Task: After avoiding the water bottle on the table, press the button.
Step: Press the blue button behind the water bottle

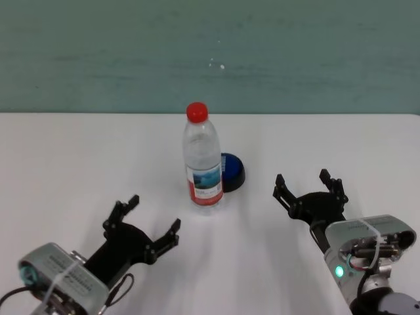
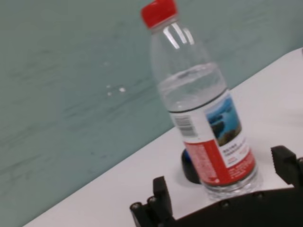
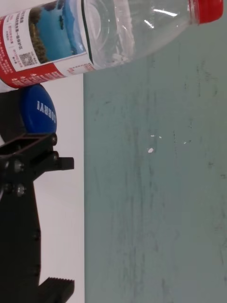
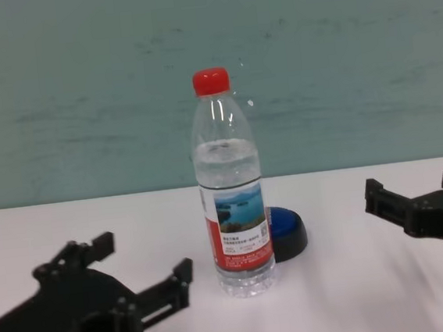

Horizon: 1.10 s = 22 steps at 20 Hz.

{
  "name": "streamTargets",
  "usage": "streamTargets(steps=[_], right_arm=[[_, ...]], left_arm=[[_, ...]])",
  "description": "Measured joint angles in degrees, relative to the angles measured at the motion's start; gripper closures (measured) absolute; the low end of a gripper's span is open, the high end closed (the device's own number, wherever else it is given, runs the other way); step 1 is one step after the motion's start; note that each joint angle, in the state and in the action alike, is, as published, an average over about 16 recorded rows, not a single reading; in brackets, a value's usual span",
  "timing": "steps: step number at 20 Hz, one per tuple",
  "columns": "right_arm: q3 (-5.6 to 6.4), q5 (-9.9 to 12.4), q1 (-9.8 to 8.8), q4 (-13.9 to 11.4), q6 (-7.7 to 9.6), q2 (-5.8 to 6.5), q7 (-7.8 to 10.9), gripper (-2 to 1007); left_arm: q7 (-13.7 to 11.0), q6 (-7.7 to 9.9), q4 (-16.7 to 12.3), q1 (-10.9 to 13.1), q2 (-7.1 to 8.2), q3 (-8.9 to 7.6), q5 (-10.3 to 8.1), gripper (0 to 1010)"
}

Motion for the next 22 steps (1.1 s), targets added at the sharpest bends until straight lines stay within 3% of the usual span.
streamTargets(steps=[9, 22], right_arm=[[0.00, 0.0, 0.00, 0.0, 0.00, 0.00, 0.00, 2], [0.00, 0.0, 0.00, 0.0, 0.00, 0.00, 0.00, 2]], left_arm=[[-1.4, -3.08, 4.3, -3.4, -0.16, 1.06, -0.17, 10], [-3.0, -5.65, 9.0, -7.8, -1.88, 0.85, -4.35, 10]])
